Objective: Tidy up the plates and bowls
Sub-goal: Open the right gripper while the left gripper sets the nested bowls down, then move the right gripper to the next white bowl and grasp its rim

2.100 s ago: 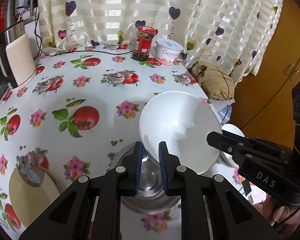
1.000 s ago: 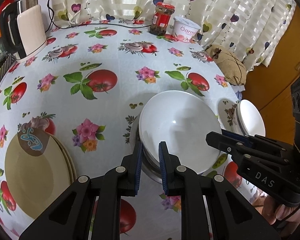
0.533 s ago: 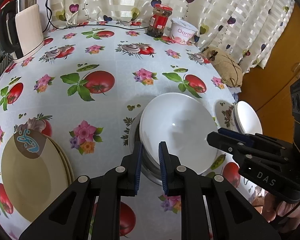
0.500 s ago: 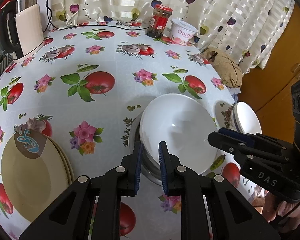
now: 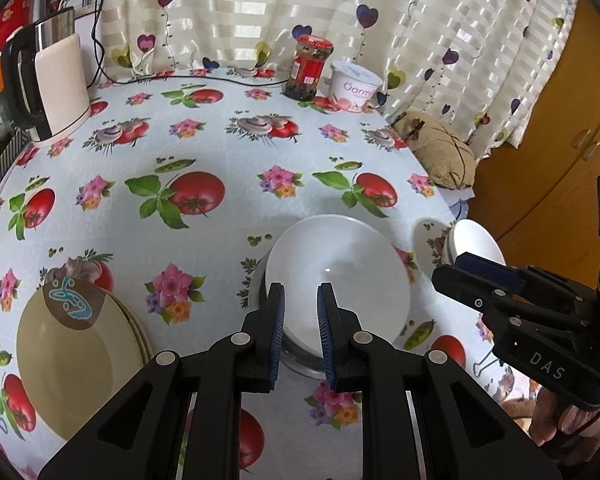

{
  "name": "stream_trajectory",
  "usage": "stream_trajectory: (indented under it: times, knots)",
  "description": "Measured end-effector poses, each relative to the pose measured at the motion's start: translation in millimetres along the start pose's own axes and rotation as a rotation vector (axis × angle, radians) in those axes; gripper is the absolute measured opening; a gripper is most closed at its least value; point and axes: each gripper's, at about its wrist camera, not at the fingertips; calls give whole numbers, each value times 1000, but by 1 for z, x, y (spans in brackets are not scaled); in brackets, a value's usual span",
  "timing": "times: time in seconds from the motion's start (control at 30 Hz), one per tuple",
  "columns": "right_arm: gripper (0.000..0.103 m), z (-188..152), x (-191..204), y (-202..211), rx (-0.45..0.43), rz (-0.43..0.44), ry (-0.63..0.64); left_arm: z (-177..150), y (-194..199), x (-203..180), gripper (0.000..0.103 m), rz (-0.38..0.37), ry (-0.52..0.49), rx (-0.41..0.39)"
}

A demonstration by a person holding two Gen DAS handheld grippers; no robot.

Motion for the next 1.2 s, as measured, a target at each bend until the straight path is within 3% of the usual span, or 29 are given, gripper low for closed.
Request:
stream_trajectory:
  times: [1.2]
  knots:
    - [38,-24,-41,43,-100,-38,-78,10,11,-66,17,-36,-117,-34]
Point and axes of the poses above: each gripper's, at about its wrist camera, not at the fingertips, and y roughly against the way its jaws point, x to its left, z to its top, and after that the axes turned 15 degrees about x, right-handed
